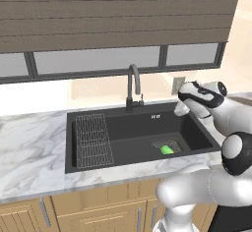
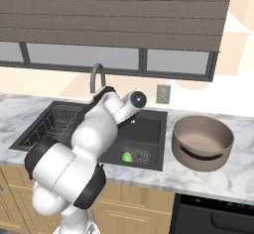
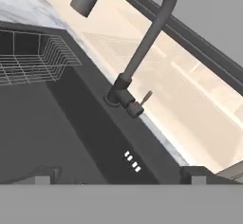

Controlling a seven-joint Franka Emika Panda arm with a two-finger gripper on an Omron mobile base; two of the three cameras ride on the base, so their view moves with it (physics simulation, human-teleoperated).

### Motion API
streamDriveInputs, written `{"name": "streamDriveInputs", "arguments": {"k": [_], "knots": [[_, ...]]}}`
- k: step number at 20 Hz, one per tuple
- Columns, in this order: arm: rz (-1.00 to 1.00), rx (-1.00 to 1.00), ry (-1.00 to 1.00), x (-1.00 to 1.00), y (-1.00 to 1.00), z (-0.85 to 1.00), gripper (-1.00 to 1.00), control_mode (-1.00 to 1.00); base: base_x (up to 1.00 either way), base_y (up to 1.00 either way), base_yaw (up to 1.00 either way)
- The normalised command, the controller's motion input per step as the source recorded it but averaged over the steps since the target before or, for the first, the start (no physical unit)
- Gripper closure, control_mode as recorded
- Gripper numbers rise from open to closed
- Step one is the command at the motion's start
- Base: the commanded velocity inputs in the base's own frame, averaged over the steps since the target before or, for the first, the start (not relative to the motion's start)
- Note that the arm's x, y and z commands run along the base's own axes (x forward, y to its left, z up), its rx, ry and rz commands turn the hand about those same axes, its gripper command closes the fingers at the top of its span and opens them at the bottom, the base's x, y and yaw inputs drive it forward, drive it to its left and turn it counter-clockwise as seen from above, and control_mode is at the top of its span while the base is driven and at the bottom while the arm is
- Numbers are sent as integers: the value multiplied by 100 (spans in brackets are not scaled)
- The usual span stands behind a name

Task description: Dump the corn from the pot into the sink. Then turn on the water and wash the corn. Then turn off the water and put the corn back in the pot.

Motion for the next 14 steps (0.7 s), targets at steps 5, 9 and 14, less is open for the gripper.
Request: {"name": "streamDriveInputs", "arguments": {"k": [5,9,14], "knots": [[-4,35,-4,67,59,-1,-100,-100,0,0,0],[13,24,0,0,37,-16,-100,-100,0,0,0],[20,6,-6,3,30,-30,-100,-100,0,0,0]]}}
